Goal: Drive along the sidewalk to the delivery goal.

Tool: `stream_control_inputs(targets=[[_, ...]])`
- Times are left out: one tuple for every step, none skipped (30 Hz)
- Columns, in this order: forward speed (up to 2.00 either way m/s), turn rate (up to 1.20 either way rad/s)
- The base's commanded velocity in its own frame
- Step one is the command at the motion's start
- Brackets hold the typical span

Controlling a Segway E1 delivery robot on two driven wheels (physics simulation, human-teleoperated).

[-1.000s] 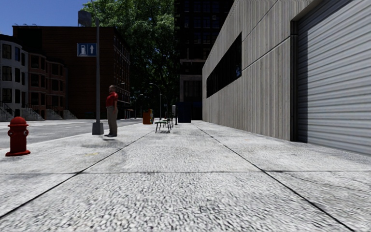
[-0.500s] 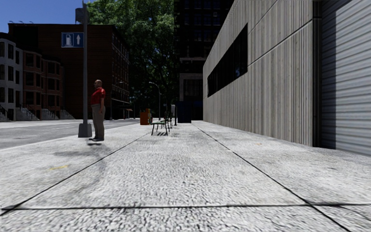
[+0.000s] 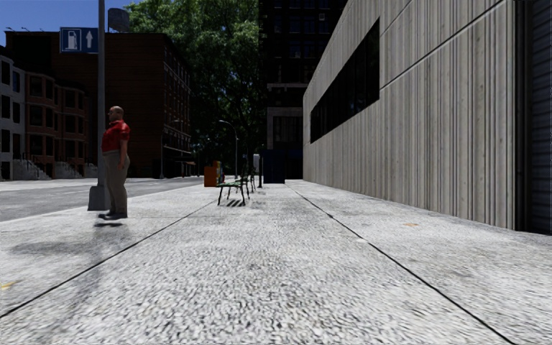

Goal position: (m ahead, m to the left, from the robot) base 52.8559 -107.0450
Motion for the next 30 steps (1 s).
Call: stream_control_inputs(targets=[[1.99,0.0],[1.99,0.0],[1.99,0.0],[1.99,0.0],[1.99,0.0],[1.99,0.0],[1.99,0.0],[1.99,0.0],[1.99,0.0],[1.99,0.0],[1.99,0.0],[1.99,0.0],[1.99,0.0],[1.99,0.0],[1.99,0.0],[2.0,0.0],[2.0,0.0],[2.0,0.0],[2.0,0.0],[2.0,0.0],[2.0,0.0],[2.0,0.0],[2.0,0.0],[2.0,0.0],[2.0,0.0],[2.0,0.0],[2.0,0.0],[2.0,0.0],[2.0,0.0],[2.0,0.0]])
